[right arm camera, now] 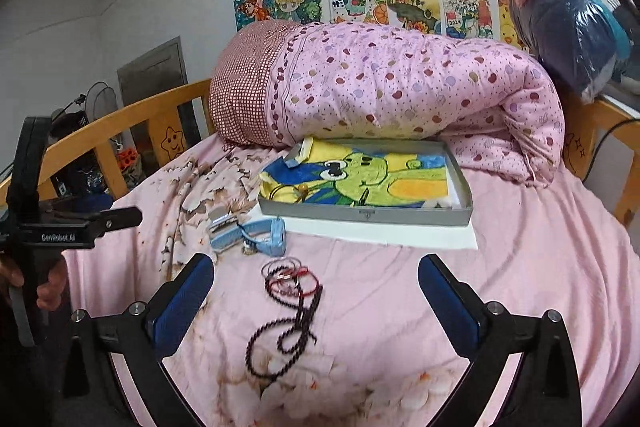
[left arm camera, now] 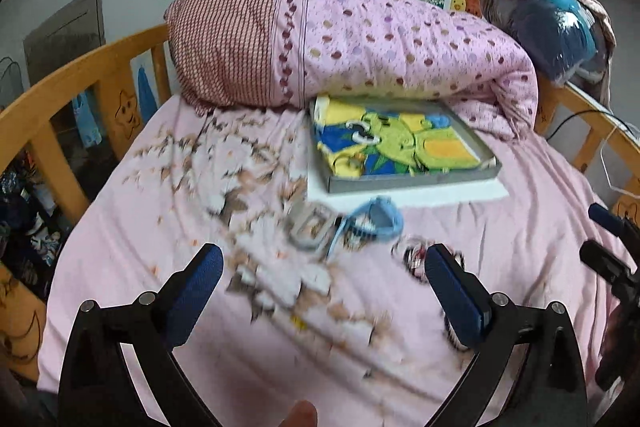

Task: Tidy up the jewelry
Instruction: 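Withdraw both open grippers from the tray, then grasp the black bead necklace with the right gripper, then grasp the blue smartwatch strap with the left gripper while the right lifts the necklace, then carry the smartwatch and necklace with both grippers toward the grey tray, then lower the watch and necklace into the tray and open both grippers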

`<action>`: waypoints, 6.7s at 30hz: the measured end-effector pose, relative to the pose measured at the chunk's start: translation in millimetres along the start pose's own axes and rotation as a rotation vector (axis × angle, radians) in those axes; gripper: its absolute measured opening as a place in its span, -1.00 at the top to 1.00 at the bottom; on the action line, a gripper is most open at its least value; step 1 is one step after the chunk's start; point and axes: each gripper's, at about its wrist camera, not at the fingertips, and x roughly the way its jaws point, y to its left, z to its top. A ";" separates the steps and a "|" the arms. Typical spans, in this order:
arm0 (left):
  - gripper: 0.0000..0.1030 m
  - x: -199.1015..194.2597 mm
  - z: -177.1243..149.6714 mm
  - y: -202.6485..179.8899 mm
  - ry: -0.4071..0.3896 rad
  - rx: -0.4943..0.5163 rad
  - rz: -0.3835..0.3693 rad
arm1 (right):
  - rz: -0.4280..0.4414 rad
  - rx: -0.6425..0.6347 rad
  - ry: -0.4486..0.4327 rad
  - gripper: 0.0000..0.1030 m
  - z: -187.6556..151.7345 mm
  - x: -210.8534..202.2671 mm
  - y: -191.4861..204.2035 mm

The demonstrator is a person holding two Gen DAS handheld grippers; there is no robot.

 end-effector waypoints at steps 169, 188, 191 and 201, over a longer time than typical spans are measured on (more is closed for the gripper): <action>0.98 190.8 144.7 -32.9 0.196 -0.034 -0.470 | 0.009 0.065 0.226 0.76 107.4 225.7 -92.0; 0.95 230.2 113.1 -51.0 0.318 -0.022 -0.440 | -0.018 0.155 0.344 0.23 71.4 234.6 -127.1; 0.57 225.6 114.4 -51.7 0.316 -0.006 -0.425 | -0.030 0.161 0.332 0.06 69.4 224.0 -129.9; -0.08 180.8 115.7 -47.1 0.199 0.014 -0.352 | -0.056 0.158 0.208 -0.36 82.1 162.6 -123.7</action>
